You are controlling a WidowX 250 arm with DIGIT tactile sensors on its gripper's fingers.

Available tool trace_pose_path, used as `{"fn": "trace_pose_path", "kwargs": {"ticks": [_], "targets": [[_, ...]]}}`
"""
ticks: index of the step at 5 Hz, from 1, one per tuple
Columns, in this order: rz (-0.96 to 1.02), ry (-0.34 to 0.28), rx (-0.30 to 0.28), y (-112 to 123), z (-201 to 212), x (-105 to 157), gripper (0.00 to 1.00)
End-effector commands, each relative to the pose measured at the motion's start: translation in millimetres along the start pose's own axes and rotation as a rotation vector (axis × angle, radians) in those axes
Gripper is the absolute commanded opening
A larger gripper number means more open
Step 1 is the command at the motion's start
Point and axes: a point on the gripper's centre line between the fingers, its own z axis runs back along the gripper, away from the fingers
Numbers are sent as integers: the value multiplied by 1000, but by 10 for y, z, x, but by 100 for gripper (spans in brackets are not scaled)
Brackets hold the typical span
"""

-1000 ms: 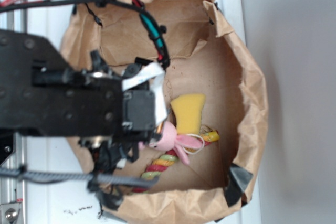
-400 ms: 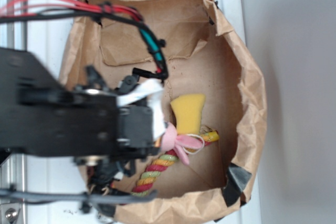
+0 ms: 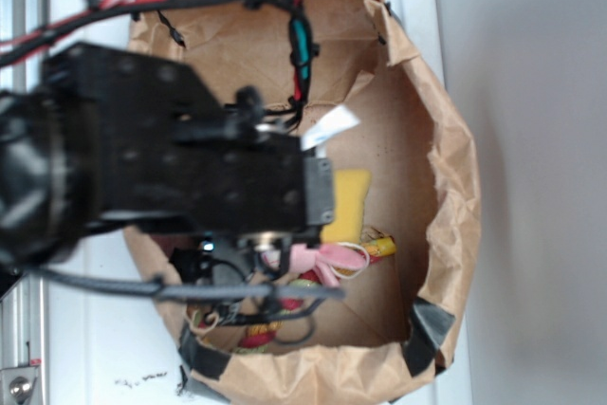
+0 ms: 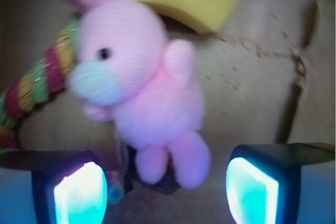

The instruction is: Grab the rock.

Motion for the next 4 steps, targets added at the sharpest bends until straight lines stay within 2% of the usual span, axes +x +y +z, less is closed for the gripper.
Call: {"fn": "trace_pose_path", "kwargs": {"ticks": [1,2,3,4], "targets": [[203,100,40,78,158,14,100],[236,134,56,61,161,-8,100],[199,120,41,-21,159,-25,100],[171,46,-61,-73,172,-16,100]]}}
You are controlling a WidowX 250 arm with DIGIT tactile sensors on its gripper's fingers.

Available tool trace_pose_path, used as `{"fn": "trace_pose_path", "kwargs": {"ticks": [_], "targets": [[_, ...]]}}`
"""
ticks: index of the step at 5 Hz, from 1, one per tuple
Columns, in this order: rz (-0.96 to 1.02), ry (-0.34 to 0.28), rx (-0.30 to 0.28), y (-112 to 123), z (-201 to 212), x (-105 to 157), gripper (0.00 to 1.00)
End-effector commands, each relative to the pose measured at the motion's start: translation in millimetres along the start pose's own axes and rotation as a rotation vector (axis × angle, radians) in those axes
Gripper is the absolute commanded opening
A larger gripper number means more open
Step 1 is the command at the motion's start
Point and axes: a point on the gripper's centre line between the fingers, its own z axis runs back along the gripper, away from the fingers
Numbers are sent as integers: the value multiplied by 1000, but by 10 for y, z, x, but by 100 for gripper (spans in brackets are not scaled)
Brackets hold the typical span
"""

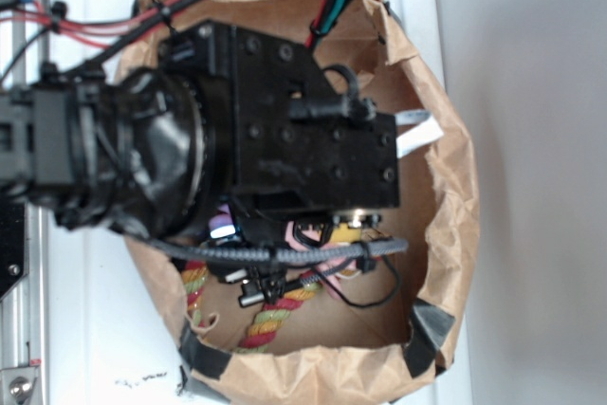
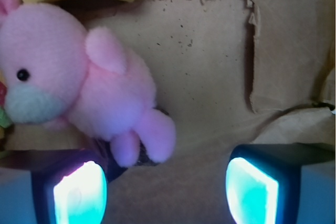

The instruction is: Grab the rock.

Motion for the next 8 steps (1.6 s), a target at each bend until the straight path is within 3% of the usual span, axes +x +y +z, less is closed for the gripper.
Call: {"fn": "trace_pose_path", "kwargs": {"ticks": [1,2,3,4,5,6,7,8], "targets": [[-47,-185,-179,-51,92,20,100],[-37,-251,-218,-76,47,52,100],[-34,-240,-209,-84,-12,83,100],[-39,-181,-164,-119,-153,127,100],[-75,-168,-94,-165,-288,175,100],[-115,-200,-47,-140,-289,196,100],[-150,-233,3,-119,-504,-281,100],[-159,-257,27,-104,-566,-575,100]]}}
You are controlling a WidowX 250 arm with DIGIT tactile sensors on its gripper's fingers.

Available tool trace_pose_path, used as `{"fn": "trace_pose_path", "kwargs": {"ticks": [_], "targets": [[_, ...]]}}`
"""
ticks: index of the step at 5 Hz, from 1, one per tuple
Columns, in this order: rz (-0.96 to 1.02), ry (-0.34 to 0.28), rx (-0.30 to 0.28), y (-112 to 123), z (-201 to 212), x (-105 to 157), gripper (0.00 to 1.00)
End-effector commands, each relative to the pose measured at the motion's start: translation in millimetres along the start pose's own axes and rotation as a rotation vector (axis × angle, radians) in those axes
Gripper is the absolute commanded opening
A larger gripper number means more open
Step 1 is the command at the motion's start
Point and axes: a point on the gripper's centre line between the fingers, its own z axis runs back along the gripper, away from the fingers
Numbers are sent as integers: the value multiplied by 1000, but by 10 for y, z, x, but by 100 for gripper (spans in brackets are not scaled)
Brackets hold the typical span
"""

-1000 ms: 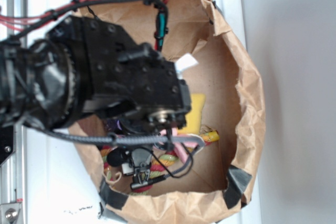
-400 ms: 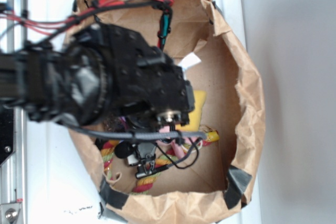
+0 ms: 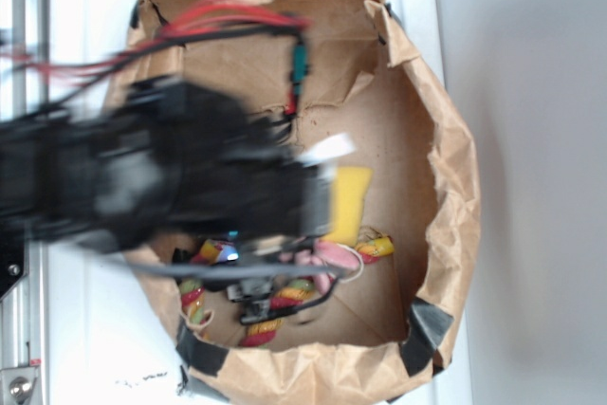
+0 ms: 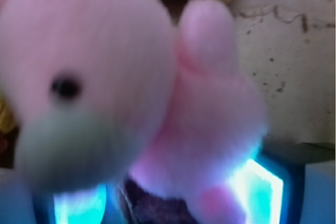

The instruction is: Grab the rock.

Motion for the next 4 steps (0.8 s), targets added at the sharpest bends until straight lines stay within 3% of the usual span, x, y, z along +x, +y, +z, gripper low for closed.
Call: {"fn": "trace_pose_path", "kwargs": {"ticks": [1,2,4], "targets": [[-46,-47,38,-36,68,-336,100],[-39,-59,39,-94,58,-370,0],[-34,-102,14,10,262,-447,0]]}}
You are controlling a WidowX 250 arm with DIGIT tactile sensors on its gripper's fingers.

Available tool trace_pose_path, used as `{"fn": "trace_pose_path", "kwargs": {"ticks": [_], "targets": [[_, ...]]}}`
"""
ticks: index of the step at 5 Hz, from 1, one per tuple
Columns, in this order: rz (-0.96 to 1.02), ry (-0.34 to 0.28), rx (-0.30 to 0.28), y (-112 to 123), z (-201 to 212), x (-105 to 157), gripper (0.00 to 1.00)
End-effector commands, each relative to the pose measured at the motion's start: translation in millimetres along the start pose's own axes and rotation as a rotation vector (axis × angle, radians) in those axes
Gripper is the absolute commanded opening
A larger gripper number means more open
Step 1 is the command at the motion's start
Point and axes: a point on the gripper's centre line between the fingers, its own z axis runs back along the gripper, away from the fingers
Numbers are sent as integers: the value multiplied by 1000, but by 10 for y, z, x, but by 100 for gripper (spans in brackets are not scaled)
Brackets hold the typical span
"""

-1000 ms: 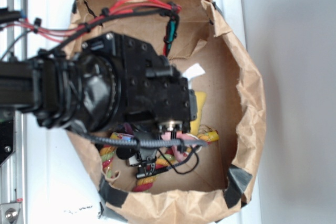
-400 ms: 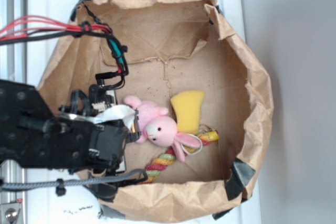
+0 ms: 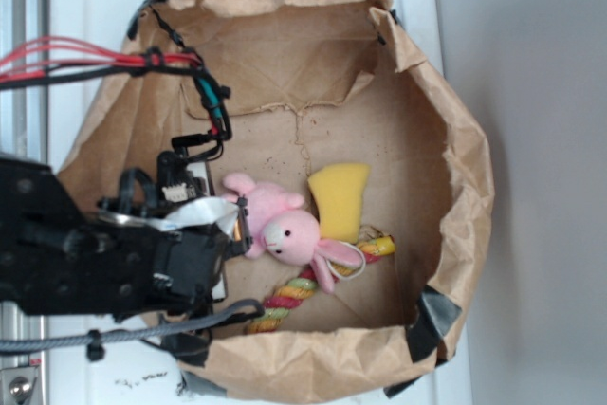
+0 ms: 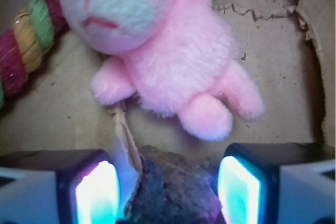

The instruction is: Grab the rock.

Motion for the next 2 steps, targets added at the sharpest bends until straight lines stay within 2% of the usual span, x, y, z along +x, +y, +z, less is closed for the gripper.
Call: {"fn": "trace_pose_path", "kwargs": {"ticks": [1,2], "targets": [[14,-104,-11,269,337,407,0],[56,-153,-28,453,491,725,0]]}}
